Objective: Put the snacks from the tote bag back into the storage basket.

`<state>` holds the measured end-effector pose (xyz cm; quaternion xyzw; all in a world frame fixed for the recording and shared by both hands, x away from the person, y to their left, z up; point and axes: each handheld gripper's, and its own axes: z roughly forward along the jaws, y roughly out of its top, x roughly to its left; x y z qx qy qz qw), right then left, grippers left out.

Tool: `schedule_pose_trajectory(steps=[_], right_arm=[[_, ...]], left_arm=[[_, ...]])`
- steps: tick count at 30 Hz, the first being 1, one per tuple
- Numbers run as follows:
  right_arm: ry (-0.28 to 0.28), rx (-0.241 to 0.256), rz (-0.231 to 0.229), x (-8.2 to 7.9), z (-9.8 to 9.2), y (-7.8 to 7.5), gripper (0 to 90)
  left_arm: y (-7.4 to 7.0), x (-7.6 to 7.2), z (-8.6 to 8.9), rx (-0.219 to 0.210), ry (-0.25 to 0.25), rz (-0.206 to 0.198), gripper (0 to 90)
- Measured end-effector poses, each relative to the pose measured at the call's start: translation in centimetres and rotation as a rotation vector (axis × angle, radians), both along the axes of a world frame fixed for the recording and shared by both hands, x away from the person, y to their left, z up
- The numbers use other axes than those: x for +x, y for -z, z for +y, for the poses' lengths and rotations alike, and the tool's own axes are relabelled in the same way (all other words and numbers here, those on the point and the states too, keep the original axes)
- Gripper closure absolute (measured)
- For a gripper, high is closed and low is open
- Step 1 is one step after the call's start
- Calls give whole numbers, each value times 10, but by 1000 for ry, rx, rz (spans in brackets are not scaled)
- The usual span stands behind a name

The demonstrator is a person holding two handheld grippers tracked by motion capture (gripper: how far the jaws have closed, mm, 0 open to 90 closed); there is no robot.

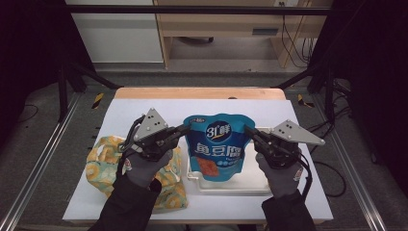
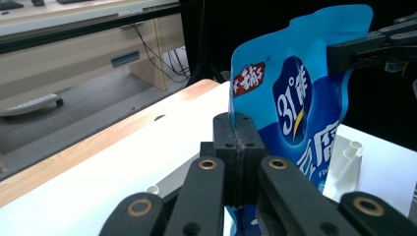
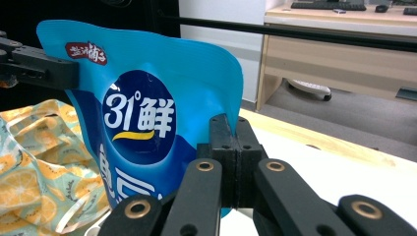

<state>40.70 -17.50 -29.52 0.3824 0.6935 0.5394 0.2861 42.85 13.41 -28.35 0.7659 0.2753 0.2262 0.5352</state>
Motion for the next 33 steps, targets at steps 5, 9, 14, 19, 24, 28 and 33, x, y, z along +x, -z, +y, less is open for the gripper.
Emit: schedule_pose_trajectory(steps=[5, 9, 14, 19, 24, 28, 33], right_arm=[[1, -7, 12, 1, 3, 6, 900], [2, -16, 20, 1, 5, 9, 900], [6, -19, 34, 1, 5, 14, 900], [9, -26, 42, 0, 4, 19, 900], [8, -29, 48, -1, 5, 21, 900], [6, -30, 56, -1, 6, 24, 900], [7, -37, 62, 0, 6, 27, 900]], left_arm=[[7, 0, 2, 7, -3, 13, 900], [11, 0, 2, 14, -2, 20, 900], [15, -1, 1, 25, -1, 26, 900], [19, -2, 1, 28, 3, 32, 900], [22, -3, 2, 31, 2, 38, 900], [25, -5, 3, 36, 3, 42, 900], [28, -5, 2, 35, 3, 49, 900]])
